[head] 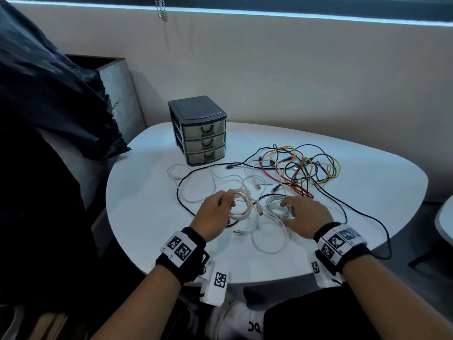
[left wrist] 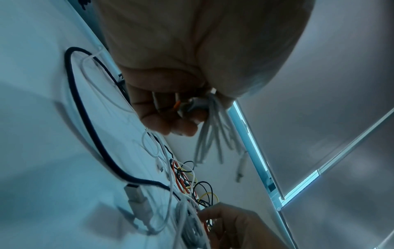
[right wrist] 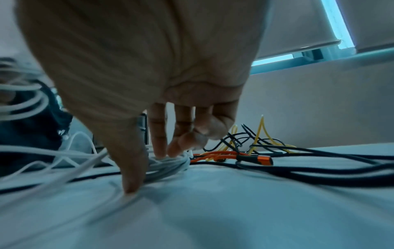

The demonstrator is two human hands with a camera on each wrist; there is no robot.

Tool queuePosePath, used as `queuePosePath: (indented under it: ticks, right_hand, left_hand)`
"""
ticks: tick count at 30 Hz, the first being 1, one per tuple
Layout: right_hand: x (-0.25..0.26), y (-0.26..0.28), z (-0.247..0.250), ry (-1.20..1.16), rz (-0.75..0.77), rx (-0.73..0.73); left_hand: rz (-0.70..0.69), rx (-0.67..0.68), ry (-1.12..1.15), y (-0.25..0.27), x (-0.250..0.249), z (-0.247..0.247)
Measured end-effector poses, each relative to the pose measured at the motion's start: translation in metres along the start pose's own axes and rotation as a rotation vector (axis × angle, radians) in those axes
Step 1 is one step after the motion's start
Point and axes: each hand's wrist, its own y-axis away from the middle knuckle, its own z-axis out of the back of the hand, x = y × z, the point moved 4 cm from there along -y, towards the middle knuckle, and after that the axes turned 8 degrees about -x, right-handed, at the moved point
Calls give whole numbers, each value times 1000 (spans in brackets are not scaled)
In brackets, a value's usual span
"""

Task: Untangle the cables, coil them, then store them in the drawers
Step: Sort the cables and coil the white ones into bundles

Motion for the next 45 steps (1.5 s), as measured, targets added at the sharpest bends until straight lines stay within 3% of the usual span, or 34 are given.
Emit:
queuePosePath:
  ticks: [5, 12, 20, 25, 29, 33, 37, 41, 45]
  right_hand:
    - [4, -10, -5, 92, 29, 102]
    - [1, 5, 1, 219, 156, 72]
    - [-14, 8, 63, 5, 52, 180]
    - [43, 9, 96, -247, 216, -73]
    - [123, 21, 68, -318, 449, -218]
    - [168, -4, 33, -348, 503, -213]
    - [212, -36, 8, -237, 486, -180]
    - [260, -49, -21, -35, 515, -26]
    - [287, -62, -42, -36, 469, 13]
  left_hand:
    - [53, -30, 41, 1, 2, 6]
    - [158, 23, 81, -7, 25, 19]
    - [313, -28, 222, -12, 37, 26]
    - [374, 2, 373, -8, 28, 22]
    - [379, -2, 488, -5, 18, 26]
    - [295, -232, 178, -20, 24, 76]
    - [319, -422, -185, -37, 50, 153]
    - [402, -431, -496, -44, 65, 195]
    - [382, -399, -767, -42, 67, 216]
